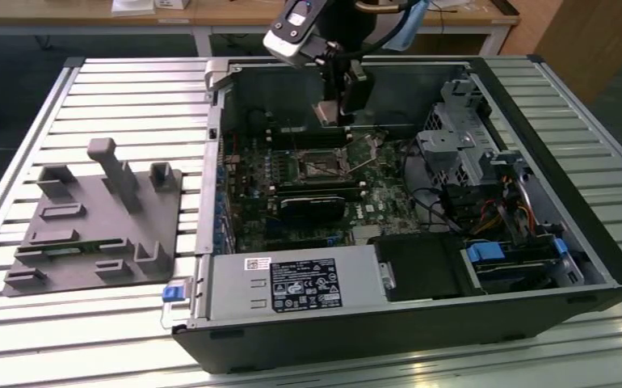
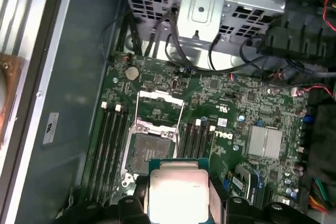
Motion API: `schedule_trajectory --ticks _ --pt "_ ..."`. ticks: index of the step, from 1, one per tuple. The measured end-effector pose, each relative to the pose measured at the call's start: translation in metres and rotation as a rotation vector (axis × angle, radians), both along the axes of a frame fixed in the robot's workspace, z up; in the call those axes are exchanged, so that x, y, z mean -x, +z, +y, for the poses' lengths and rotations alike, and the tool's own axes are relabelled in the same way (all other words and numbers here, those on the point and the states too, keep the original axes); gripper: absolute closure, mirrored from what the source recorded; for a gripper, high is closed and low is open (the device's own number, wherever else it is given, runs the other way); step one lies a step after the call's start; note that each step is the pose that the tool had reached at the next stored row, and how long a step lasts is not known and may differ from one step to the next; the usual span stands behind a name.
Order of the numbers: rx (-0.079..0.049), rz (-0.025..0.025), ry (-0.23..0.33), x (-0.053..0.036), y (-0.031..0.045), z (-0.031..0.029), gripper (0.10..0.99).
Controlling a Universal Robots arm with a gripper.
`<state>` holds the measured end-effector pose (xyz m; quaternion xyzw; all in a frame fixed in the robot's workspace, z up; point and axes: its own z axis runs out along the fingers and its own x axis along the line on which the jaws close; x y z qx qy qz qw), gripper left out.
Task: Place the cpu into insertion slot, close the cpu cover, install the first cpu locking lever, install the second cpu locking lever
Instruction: 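Place the cpu into insertion slot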
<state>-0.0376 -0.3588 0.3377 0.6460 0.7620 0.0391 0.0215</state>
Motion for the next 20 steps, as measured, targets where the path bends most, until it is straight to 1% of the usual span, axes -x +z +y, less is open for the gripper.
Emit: schedule_trajectory --ticks 1,2,4,5,6,11,13,15,17,20 --pt "-0.001 0.0025 -0.007 0.0 -0.002 0.0006 0.549" --pt "-0.001 0.003 -0.007 0.0001 -0.0029 0.0016 0.549" --pt "-0.002 0.0042 -0.007 0.0 -0.005 0.0057 0.549" --pt "-0.002 0.0059 -0.008 0.0 -0.0064 0.0083 0.549" --pt "-0.001 0.0083 -0.012 0.0 -0.0077 0.0092 0.549" --pt "-0.002 0.0119 -0.078 0.0 -0.0151 0.01 0.549" --pt "-0.001 0.0142 -0.095 0.0 -0.0181 0.011 0.549" --pt "-0.001 0.0175 -0.097 0.0 -0.0211 0.0143 0.549" --pt "-0.001 0.0212 -0.097 0.0 -0.0245 0.0195 0.549" --pt "-0.001 0.0284 -0.104 0.0 -0.0296 0.0256 0.549"
